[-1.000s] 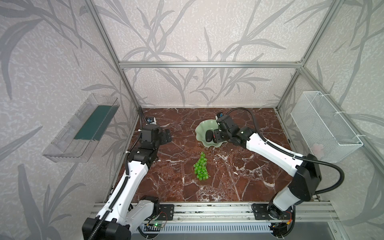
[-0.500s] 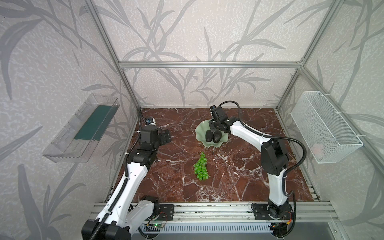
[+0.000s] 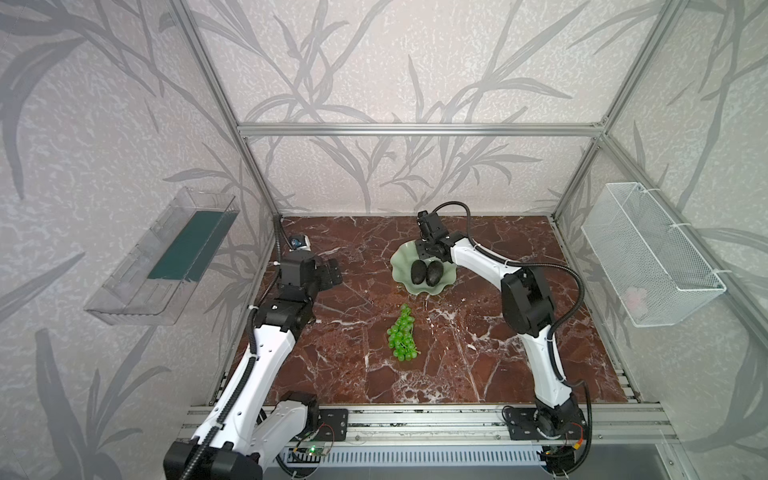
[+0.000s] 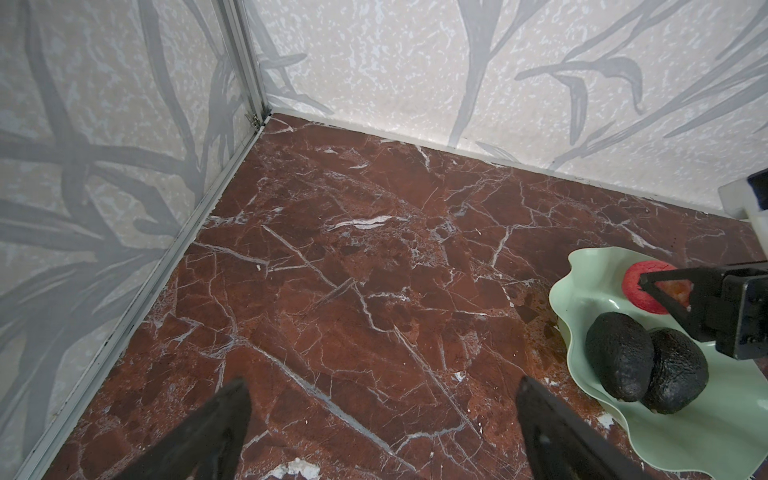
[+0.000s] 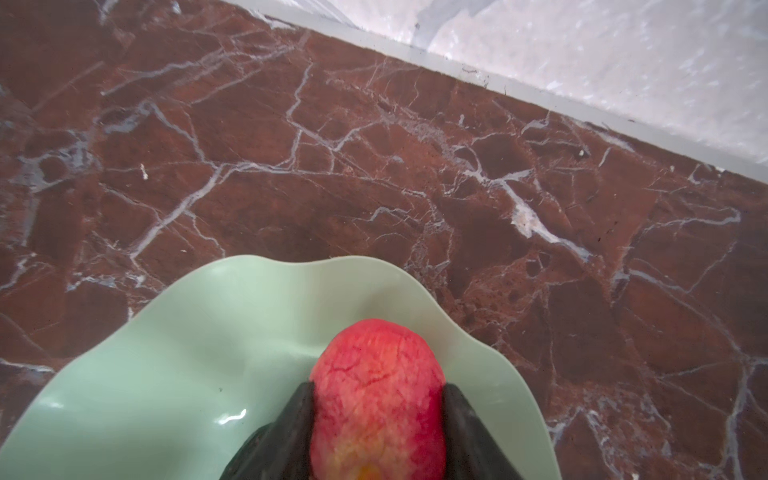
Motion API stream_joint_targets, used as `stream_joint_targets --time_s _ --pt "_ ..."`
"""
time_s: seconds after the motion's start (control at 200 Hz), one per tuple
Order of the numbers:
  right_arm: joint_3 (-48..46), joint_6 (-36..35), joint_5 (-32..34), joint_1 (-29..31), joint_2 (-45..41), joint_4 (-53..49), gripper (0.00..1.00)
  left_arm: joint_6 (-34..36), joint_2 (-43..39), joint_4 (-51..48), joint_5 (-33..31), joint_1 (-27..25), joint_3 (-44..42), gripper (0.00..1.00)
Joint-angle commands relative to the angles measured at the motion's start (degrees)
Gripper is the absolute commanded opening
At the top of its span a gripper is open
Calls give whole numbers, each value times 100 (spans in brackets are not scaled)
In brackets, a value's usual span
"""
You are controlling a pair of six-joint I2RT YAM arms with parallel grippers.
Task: Place and organize the fake fruits in the fruit bowl
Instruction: 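Lower the apple into the bowl beside the avocados and open the right gripper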
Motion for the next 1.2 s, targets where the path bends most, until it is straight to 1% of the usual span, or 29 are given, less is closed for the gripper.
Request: stream_joint_targets --time_s 0.0,0.075,0.135,0.335,0.41,0.48,0.575,0.74,0.905,0.94,1.005,1.09,1.155,1.195 --pt "109 23 99 -43 101 -2 41 -27 -11 80 -12 47 -53 100" --pt "83 62 62 -47 123 -3 43 -40 -11 95 -3 55 -58 100" --pt "43 96 13 -47 110 5 47 -45 -10 95 14 70 -62 100" --pt "-147 149 -71 -47 -131 94 64 -71 -4 103 42 81 -66 99" --pt "-172 127 -107 -41 -283 117 69 -89 7 108 72 85 -59 100" --pt "-184 118 -103 -46 -461 95 70 -119 13 116 98 85 -67 100" --pt "-453 137 -107 -41 -967 177 73 -180 -1 137 166 88 -86 100" --pt "-1738 378 -157 -31 -2456 678 80 -409 -26 220 374 83 -160 99" --pt "-3671 677 -499 -33 -4089 1215 86 -901 14 286 722 81 -276 98" --pt "-4090 738 -540 -37 -4390 1335 88 -1052 41 303 873 82 -301 98" --pt "-4847 808 -662 -41 -4978 1488 89 -1032 68 547 1512 60 -428 97" --pt "-5628 980 -841 -34 -5721 1560 92 -1232 97 633 1921 2 -494 97" --pt "-6114 1020 -982 -34 -6286 1625 95 -1164 125 388 1938 -159 -433 96" --pt "-6357 1028 -1029 -27 -6595 1649 97 -1075 130 217 1843 -345 -402 96"
